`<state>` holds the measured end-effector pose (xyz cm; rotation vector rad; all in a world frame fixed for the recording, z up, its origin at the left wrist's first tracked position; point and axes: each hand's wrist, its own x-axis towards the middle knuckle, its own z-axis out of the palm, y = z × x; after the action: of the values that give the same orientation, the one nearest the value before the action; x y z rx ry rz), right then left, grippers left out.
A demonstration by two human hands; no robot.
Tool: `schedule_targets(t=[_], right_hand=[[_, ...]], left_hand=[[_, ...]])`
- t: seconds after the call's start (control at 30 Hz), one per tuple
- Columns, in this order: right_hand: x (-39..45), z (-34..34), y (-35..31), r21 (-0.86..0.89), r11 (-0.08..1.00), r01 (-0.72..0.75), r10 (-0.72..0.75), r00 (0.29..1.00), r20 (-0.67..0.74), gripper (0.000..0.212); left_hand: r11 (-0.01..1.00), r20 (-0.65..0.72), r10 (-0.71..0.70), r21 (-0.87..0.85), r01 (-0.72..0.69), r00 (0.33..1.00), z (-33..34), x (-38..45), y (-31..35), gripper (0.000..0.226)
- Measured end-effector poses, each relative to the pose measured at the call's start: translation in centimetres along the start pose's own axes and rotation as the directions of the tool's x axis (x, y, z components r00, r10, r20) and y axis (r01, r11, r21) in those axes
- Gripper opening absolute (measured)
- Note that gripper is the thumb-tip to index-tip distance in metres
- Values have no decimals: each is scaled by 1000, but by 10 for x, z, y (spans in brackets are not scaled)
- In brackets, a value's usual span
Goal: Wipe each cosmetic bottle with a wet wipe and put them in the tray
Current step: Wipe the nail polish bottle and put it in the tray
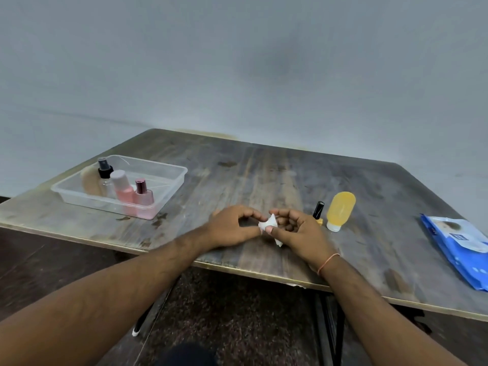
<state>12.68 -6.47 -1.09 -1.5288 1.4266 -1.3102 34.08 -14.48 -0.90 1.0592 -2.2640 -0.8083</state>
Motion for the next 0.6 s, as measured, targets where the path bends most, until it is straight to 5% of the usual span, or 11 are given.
schedule_targets(t=[0.07, 0.27, 0.6], right_hand=[[0, 0, -1, 75, 997, 8, -5, 999, -43, 38], [-2, -2, 3, 144, 989, 46, -35, 996, -79, 34], [-9, -3, -3, 134, 991, 20, -9, 996, -86, 14]], left_hand=[[980, 10, 23, -197, -21, 1000, 7, 7, 2, 35], [955, -137, 22, -290, -61, 990, 13, 8, 8, 2], [887, -105, -83, -461, 25, 991, 12, 2, 11, 9]])
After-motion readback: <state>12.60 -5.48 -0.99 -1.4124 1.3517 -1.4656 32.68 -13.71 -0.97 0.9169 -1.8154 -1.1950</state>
